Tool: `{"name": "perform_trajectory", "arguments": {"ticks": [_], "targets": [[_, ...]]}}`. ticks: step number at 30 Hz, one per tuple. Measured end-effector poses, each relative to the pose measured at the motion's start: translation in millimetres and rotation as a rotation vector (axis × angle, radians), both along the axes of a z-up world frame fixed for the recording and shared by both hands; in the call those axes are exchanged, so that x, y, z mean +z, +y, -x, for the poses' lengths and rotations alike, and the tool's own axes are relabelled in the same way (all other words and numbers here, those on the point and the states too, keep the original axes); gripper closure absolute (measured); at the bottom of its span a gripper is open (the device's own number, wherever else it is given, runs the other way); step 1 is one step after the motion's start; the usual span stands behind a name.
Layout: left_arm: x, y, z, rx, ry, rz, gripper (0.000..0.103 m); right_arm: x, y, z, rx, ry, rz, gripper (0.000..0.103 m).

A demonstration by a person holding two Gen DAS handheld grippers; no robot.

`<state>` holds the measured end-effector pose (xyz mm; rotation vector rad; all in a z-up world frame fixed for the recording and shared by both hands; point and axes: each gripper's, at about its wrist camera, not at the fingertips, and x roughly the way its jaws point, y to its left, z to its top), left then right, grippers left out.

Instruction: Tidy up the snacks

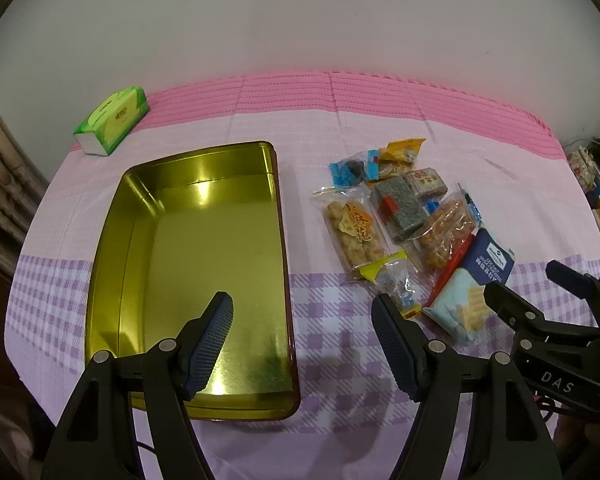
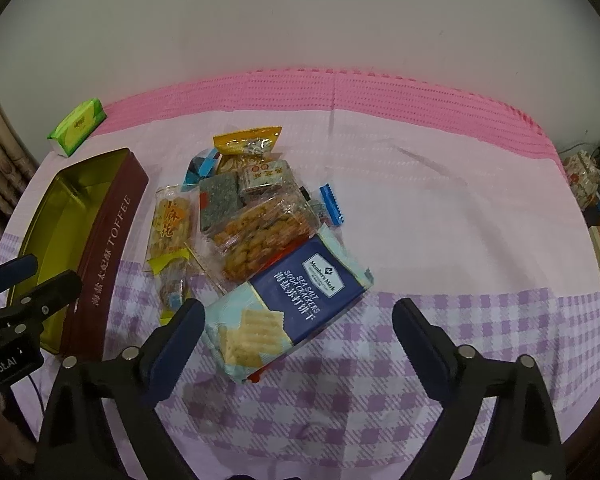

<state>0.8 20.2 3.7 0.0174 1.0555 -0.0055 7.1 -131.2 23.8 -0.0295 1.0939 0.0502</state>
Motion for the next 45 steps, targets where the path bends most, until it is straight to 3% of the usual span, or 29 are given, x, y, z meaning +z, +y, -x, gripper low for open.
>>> {"name": "perform_trajectory", "arguments": {"ticks": [12,19,29,40,45], "targets": [[3,14,-3,0.026,-0.014,0.008,0.031,-8,-6,-8,-0.045,0.08,-0.06,0.023],[2,22,-4,0.038,-0.017,0.019,0.031,-17,-9,-22,-0.124,0.159,-0.121,0.023],[1,32,-5,0.055,-0.016,0.028,0.031,-40,-9,-45,-0.235,0.244,-0.133,0.024],[-2,29,-7,0.045,-0.004,0.017,0.031,-44,9,-49,-0.127,0.226,-0.056,0.04],[-3,23,-7,0.032,0.0,0.003,0.031,-43,7,-46,-0.052,0.225,-0.022,0.042]]}}
